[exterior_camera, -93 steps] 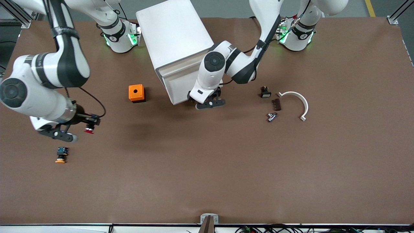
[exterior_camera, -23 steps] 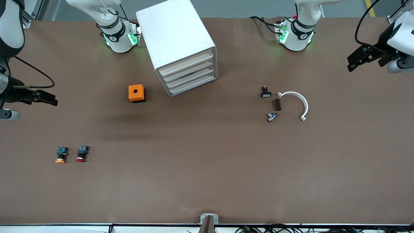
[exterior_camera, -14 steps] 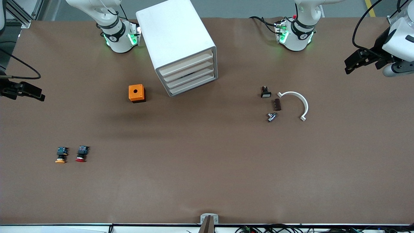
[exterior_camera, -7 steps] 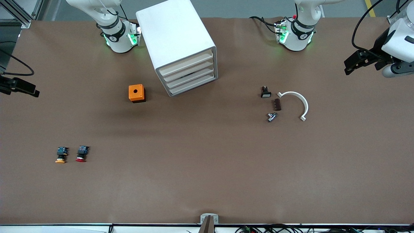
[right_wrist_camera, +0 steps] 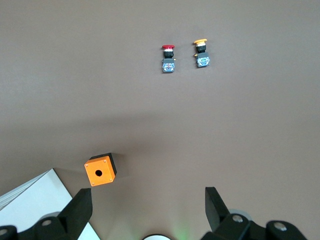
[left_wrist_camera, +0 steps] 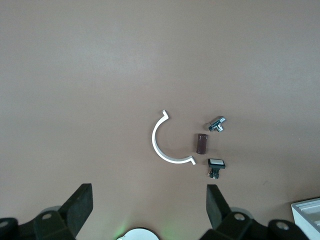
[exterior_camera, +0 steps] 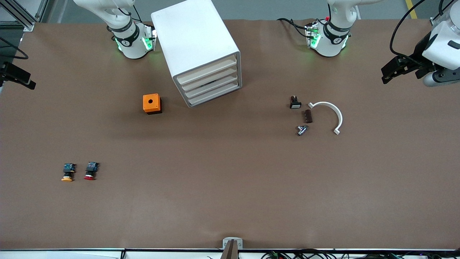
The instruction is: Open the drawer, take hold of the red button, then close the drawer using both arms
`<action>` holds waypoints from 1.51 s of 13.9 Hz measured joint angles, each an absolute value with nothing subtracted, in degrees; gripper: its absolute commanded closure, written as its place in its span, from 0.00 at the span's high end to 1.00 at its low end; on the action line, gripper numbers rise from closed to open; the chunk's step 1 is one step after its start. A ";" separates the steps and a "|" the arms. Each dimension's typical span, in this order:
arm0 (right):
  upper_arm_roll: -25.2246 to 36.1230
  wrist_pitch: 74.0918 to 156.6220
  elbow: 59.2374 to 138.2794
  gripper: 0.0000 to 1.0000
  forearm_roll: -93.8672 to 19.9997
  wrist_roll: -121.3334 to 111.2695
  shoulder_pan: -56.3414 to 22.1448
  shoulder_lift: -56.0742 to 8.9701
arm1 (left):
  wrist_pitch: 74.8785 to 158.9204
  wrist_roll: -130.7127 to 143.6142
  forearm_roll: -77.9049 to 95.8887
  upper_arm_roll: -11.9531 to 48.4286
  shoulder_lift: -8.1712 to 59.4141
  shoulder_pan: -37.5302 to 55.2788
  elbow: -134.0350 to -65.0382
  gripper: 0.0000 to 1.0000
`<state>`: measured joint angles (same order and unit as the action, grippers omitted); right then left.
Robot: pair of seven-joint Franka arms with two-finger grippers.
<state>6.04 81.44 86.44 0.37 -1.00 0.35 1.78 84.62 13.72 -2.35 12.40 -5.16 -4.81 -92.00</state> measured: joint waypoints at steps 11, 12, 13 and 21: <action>5.69 85.54 95.83 1.00 0.37 -1.48 0.35 9.16 | 84.63 13.72 -2.35 12.31 -5.16 -5.11 -92.00 1.00; 5.62 86.03 95.83 1.00 0.37 -2.61 0.35 9.26 | 84.63 13.72 -2.35 12.26 -5.16 -5.15 -91.99 1.00; 5.63 86.50 95.83 1.00 0.37 -4.14 0.36 9.35 | 84.63 13.72 -2.35 12.18 -5.16 -5.18 -91.97 1.00; 5.75 87.48 95.85 1.00 0.32 -5.85 0.40 9.45 | 84.76 10.49 -2.35 12.04 -5.09 -5.43 -91.53 1.00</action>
